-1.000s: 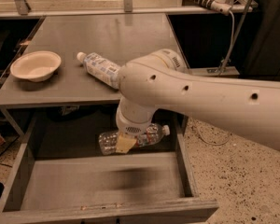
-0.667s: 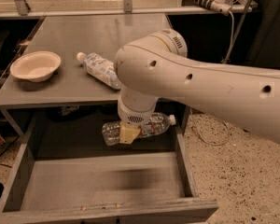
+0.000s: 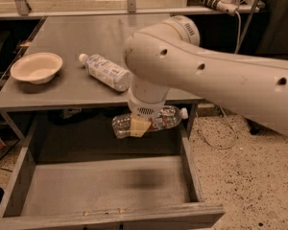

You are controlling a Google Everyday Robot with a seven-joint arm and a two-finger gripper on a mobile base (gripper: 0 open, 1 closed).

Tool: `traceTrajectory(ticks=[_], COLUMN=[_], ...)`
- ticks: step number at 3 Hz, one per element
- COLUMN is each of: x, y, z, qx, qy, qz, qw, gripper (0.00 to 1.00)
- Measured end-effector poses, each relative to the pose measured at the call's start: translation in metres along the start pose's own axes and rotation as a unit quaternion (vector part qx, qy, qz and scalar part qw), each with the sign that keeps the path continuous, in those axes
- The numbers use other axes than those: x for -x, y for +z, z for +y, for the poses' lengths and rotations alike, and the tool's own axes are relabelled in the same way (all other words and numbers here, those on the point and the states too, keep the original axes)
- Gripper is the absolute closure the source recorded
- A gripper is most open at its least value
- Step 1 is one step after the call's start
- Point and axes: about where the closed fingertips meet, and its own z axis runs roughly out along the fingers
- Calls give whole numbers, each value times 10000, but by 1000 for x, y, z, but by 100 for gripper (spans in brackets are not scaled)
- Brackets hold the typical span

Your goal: Pick water bottle from top drawer and place on counter

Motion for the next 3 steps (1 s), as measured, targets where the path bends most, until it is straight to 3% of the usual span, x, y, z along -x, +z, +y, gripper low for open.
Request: traceTrajectory(ticks=[2,3], x=[-43,-62], y=[-56,-84], z=[-77,-100], qx=[-383,-535], qy=[227,299], qz=[512,849], qw=[9977,9945], gripper=[100,100])
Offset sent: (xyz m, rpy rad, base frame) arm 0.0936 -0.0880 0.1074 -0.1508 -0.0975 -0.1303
